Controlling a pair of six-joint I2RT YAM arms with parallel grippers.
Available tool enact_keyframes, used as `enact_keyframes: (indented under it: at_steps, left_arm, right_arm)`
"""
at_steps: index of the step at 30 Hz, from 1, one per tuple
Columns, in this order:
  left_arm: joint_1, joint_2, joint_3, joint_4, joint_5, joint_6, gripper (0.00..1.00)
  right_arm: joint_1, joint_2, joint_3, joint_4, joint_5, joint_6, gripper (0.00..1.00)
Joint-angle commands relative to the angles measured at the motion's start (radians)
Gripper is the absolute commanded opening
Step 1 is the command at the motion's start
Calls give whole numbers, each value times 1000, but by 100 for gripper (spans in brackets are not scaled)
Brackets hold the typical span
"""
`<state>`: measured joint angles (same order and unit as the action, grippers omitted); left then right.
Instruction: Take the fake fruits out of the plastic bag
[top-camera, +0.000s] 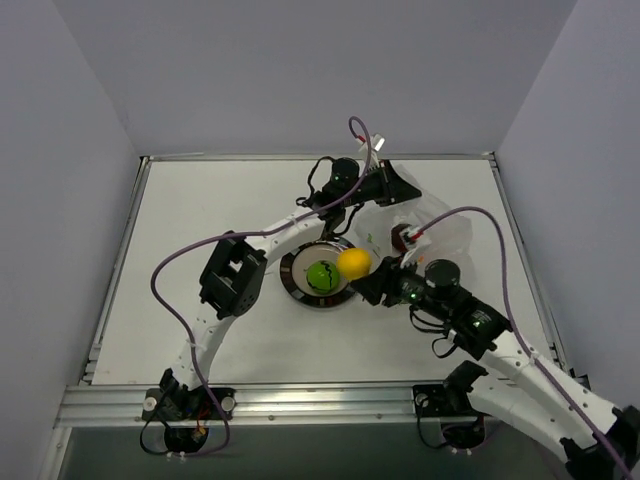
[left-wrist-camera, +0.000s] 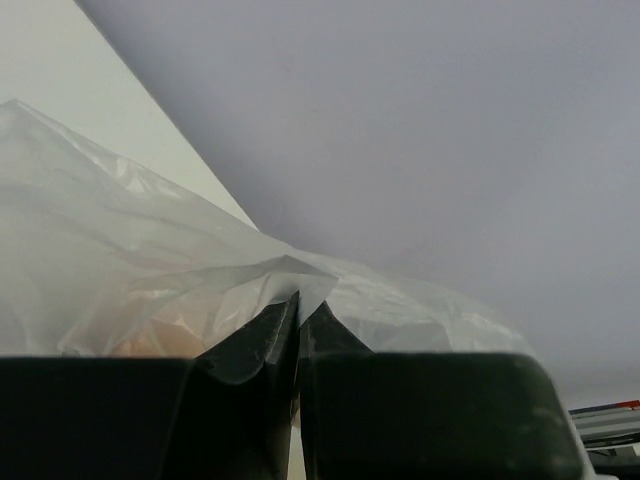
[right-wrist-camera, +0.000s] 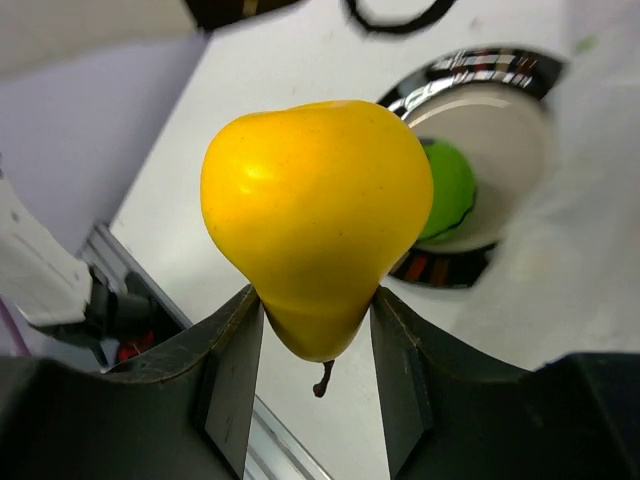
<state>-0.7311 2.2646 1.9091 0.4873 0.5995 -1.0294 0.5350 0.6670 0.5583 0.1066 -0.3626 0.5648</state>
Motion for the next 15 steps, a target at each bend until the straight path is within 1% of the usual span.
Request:
enact_keyframes:
  at_steps: [1,2,3,4,5,7,8,12,15]
  left_arm:
    - [2,-13,96,-22,40,41,2]
    - [7,-10,103,-41,43,48,2]
    - [10,-8,111,-49,46,52,2]
    - [13,-2,120,-55,54,51,2]
    - [18,3,123,-55,57,48,2]
    - [24,0,126,-50,66,42,2]
    - [25,-4,119,-47,71,42,2]
    - [27,-31,93,-38,74,51,2]
    - [27,-50,70,-15,74,40,2]
  right_arm:
    - [247,101,34,39,337,-63,24]
    - [287,127,54,36,432,-65,24]
    - [357,155,60,39,460,-71,24]
    - [388,202,63,63,487,-77,24]
    - [417,218,64,70,557,-75,24]
    - [465,258,57,87,641,-77,24]
    - [464,267,45,100,696,-77,24]
    - [448,344,9,136,825,-78,22]
    - [424,419,5,191,858,-85,22]
